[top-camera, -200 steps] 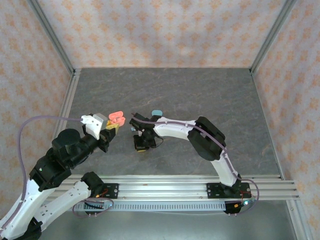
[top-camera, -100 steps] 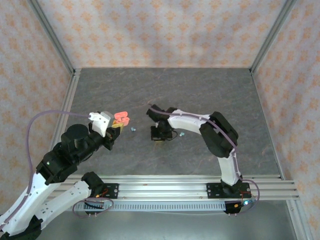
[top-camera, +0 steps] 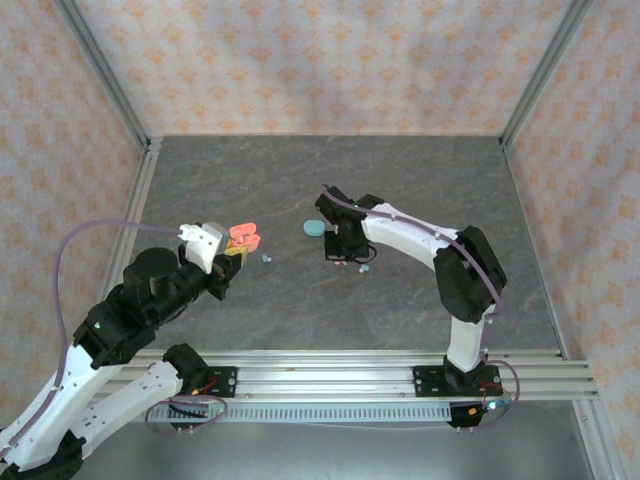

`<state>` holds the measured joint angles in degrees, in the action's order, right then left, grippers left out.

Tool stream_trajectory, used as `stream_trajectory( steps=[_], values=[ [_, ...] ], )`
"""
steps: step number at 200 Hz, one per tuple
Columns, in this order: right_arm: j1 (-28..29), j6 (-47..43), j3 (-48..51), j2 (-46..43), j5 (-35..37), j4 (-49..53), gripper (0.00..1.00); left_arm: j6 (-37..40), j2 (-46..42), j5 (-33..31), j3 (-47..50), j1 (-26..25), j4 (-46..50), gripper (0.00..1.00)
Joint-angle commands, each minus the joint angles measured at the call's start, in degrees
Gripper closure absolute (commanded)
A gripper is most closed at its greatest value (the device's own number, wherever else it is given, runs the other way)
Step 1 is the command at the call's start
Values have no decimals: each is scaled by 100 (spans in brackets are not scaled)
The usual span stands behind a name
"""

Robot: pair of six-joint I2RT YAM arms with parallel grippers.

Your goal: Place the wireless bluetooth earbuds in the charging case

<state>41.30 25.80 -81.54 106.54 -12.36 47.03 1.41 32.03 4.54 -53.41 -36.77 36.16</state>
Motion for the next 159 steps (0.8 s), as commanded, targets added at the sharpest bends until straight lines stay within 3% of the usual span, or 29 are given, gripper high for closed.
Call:
stream_trajectory(
  steps=[1,32,70,105,159],
  values=[
    [-49,196,-108,-122,347,283,89,0,-40,107,13,-54,-241,100],
    [-248,-17,-50,65,149,53,78,-5,-22,145,15,-52,-238,100],
    [-482,-1012,-13,377,-556,-309,69,-15,14,214,27,-55,-224,100],
    [-522,-1826,-295,809,-948,-118,66,-18,47,250,61,-51,-255,100],
    [-625,-2215,-570,1153,-999,100,68,-14,93,293,130,-55,-287,100]
  ],
)
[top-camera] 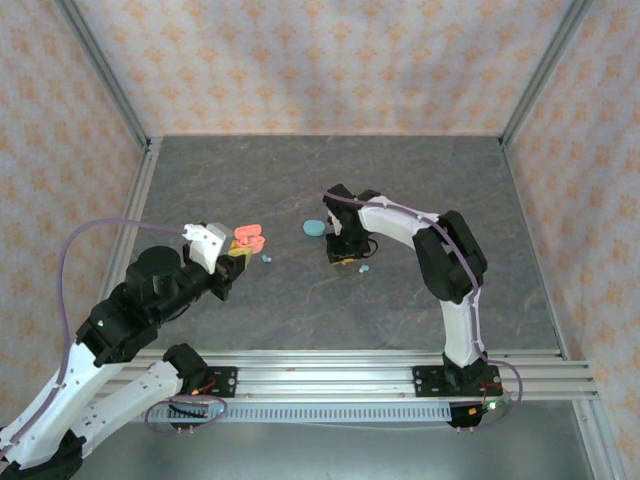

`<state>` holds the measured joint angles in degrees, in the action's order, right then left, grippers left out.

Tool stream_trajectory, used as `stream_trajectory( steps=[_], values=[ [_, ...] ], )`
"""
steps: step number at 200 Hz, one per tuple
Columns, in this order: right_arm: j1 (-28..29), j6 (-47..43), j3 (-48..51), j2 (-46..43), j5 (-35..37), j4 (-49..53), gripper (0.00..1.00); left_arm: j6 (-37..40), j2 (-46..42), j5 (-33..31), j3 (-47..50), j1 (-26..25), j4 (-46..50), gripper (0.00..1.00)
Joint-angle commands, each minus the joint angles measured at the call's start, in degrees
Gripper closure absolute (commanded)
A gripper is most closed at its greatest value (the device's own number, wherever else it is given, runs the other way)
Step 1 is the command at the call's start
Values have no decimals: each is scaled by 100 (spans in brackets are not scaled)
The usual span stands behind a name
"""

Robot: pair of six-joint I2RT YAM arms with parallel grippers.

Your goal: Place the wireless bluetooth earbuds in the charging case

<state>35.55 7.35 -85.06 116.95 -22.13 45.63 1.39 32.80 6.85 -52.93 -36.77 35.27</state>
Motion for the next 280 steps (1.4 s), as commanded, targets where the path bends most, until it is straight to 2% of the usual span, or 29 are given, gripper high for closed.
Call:
stream_trajectory(
  steps=[1,44,71,143,158,176,196,231,280],
  values=[
    [-54,-377,-225,115,-21,251,68,-9,16,57,82,-56,-205,100],
    [-52,-421,-248,254,-174,333,73,49,78,75,132,-50,-240,100],
    [-56,-322,-240,267,-318,292,80,90,129,81,132,-49,-257,100],
    [-57,646,255,-127,-486,-99,90,162,149,92,150,-53,-252,100],
    [-55,864,319,-248,-451,-83,89,169,139,101,157,-51,-247,100],
    [-54,1009,339,-375,-487,-25,78,168,139,102,168,-54,-264,100],
    [-54,943,170,-481,-428,216,71,169,148,112,177,-49,-288,100],
    [-69,304,-408,-441,-336,809,71,183,174,130,163,-50,-301,100],
    [-314,-695,-913,-30,-770,972,70,169,191,132,159,-54,-276,100]
  ],
)
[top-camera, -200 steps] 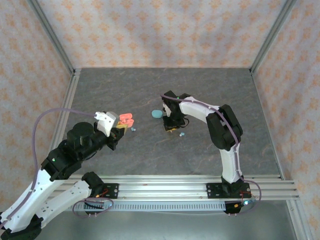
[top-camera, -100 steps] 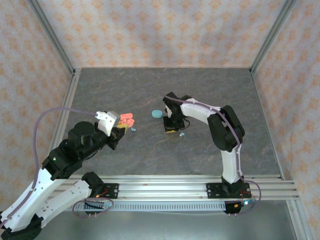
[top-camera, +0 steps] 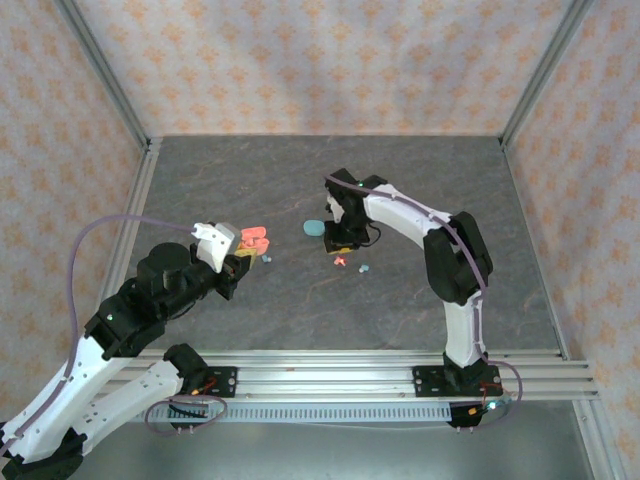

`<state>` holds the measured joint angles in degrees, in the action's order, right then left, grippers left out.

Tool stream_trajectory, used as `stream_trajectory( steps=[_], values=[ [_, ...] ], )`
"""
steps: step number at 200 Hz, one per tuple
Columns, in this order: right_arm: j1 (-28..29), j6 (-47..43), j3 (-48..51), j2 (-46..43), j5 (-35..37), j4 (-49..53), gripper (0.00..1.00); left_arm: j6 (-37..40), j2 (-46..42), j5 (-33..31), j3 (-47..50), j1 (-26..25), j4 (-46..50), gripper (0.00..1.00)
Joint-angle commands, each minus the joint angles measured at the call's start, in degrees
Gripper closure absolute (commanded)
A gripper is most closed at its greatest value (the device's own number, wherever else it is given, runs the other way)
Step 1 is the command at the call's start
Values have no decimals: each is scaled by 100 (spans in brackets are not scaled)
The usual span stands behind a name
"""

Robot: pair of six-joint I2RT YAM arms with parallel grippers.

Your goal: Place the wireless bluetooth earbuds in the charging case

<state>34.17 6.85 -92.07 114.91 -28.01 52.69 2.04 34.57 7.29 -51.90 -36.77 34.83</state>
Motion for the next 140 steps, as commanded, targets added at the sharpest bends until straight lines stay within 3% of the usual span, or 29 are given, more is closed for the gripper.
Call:
stream_trajectory(
  steps=[1,140],
  values=[
    [-184,-660,-213,186,-193,259,70,99,6,88,57,-51,-232,100],
    [-253,-1217,265,542,-368,-125,68,10,94,18,38,-50,-238,100]
  ],
)
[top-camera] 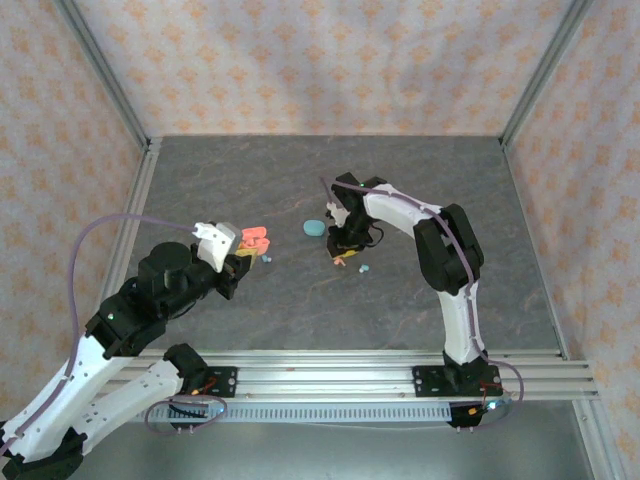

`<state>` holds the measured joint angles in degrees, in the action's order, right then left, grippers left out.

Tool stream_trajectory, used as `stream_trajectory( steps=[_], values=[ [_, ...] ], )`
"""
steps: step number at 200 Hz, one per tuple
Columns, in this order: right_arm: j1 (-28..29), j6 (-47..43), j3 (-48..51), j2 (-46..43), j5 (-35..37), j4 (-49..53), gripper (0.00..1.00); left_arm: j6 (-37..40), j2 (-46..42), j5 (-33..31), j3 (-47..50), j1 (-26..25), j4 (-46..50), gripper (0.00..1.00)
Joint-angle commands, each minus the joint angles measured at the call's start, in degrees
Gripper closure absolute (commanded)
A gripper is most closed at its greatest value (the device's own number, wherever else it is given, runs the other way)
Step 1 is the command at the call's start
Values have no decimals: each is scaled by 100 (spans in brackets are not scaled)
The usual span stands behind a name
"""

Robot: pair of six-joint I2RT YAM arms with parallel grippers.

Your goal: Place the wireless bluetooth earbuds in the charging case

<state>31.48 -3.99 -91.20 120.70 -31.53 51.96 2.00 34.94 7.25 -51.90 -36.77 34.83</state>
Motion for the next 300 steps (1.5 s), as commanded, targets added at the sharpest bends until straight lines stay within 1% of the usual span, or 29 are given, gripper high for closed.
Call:
stream_trajectory(
  steps=[1,63,99,143,186,239,300],
  values=[
    [16,-131,184,-33,-13,-54,68,17,57,23,34,-49,-239,100],
    [19,-34,388,-12,-26,-221,68,13,171,75,-9,-51,-264,100],
    [22,29,348,-185,13,-210,68,11,159,82,-29,-50,-249,100],
    [17,-56,48,-350,116,27,68,-6,118,67,-27,-49,-222,100],
    [20,-173,-195,-150,156,191,68,-15,152,81,-37,-57,-226,100],
    [18,-164,59,-31,11,48,68,-14,163,63,-63,-53,-212,100],
    [36,-182,302,67,15,-46,68,-13,250,83,-87,-50,-262,100]
  ],
)
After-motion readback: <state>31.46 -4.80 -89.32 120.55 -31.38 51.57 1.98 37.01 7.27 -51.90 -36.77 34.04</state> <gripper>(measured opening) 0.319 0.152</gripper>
